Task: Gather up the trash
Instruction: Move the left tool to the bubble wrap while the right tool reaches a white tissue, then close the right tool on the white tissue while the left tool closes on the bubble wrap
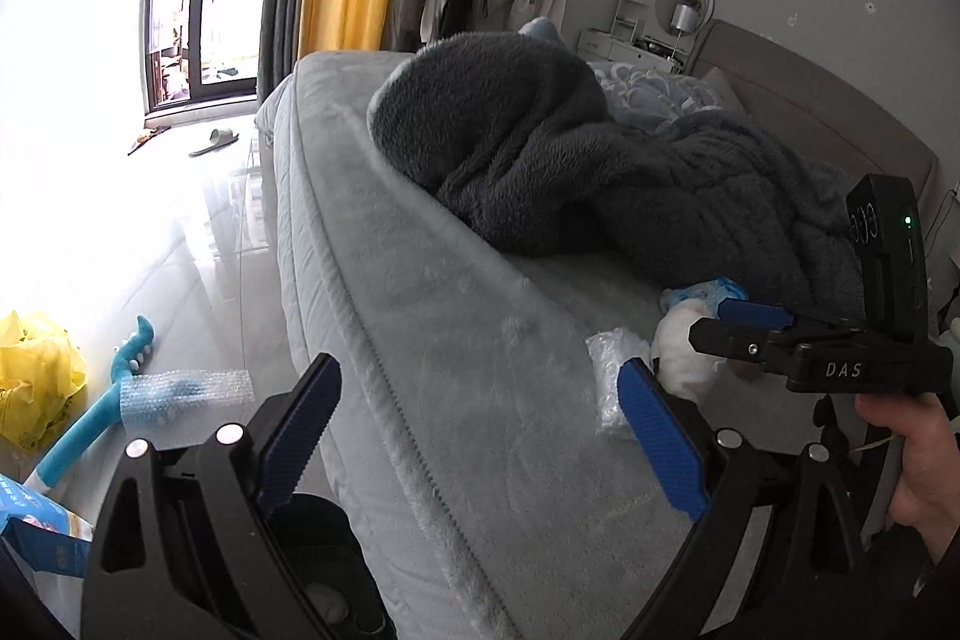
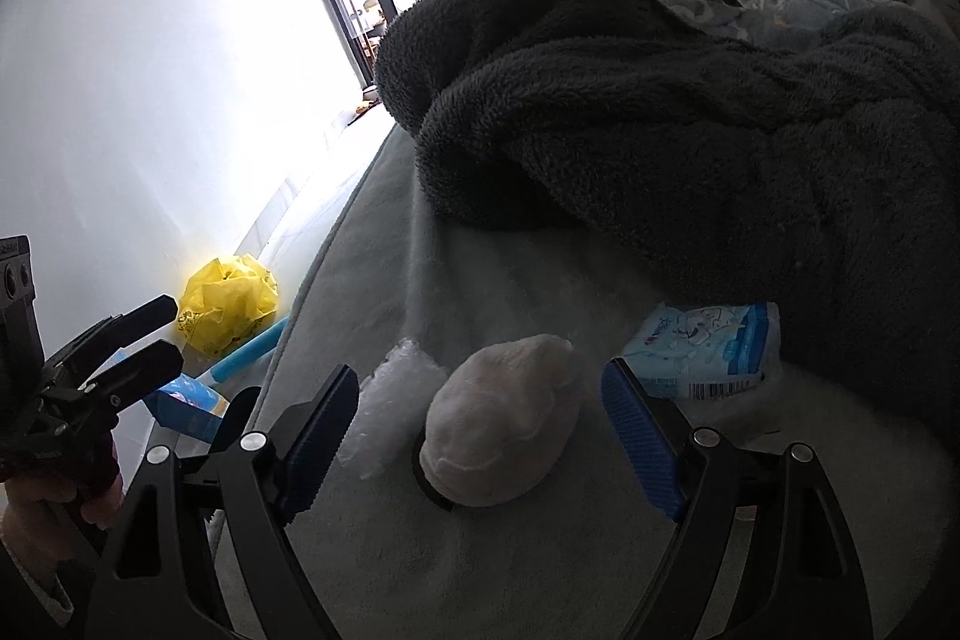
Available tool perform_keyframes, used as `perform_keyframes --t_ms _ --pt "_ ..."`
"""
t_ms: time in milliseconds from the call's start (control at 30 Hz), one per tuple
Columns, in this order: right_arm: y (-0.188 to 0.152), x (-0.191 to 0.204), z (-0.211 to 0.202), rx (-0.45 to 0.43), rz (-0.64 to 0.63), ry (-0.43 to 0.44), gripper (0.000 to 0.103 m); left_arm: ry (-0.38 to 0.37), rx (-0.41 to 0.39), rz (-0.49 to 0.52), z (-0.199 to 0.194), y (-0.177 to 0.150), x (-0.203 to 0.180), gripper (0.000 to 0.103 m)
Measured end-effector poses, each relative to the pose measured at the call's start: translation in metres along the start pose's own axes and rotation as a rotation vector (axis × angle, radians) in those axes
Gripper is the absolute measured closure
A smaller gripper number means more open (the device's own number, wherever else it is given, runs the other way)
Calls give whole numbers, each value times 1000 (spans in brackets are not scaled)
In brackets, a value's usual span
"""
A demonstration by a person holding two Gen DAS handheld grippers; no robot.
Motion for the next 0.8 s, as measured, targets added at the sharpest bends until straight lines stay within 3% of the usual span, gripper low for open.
perform_keyframes --t_ms 133,300,367,800 --pt "-5 -7 10 35 -5 -4 31 -20 18 -4 12 -3 -7 8" --pt "-6 -14 11 50 16 22 56 -39 38 -6 26 -7 -15 8" --pt "-7 -17 9 48 15 22 62 -52 42 -3 30 -8 -21 8" --pt "-1 -32 -20 -14 39 26 65 -95 62 42 51 -11 -58 12"
Point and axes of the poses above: each gripper's, at about its wrist camera, not at the fingertips, and z roughly the way its jaws point, x to its left, y to its top, the point moved 8 cm from there along z, roughly the way its jaws point, and after that the axes turned 5 degrees about z, right-handed, at the moved point
